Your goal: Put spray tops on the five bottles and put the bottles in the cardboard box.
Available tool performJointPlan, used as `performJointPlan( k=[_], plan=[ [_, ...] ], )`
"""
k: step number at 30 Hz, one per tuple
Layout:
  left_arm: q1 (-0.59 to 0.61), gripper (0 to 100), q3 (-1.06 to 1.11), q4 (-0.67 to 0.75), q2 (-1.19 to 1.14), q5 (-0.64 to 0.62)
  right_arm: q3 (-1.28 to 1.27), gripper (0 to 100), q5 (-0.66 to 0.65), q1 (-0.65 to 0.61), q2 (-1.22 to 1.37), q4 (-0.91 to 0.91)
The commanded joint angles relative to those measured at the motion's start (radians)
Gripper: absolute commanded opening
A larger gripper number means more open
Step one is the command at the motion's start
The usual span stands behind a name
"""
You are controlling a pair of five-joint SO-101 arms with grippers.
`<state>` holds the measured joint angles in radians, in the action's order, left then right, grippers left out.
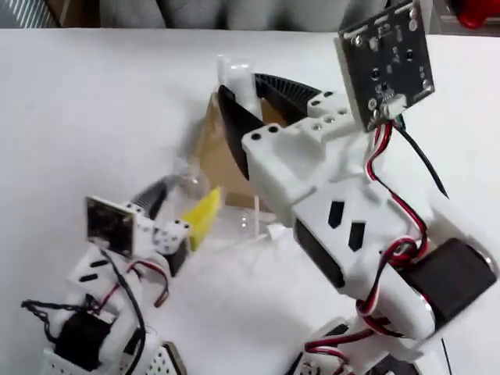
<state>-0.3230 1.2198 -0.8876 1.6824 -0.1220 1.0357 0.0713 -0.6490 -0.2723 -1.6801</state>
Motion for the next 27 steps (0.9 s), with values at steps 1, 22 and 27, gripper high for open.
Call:
performJointPlan(
  k=[1, 22, 27],
  plan=[
    [-0.090, 2, -0.002, 0.028, 0.048, 0.064, 0.002, 1.6, 0.031, -0.004, -0.001, 0.018],
    [-0.102, 2, 0.051, 0.003, 0.148, 0.074, -0.210, 1.6, 0.267, 0.205, -0.004, 0.300],
    [-0.101, 2, 0.097, 0.035, 0.148, 0.075, -0.336, 1.6, 0.331, 0.222, -0.042, 0.401]
  ],
)
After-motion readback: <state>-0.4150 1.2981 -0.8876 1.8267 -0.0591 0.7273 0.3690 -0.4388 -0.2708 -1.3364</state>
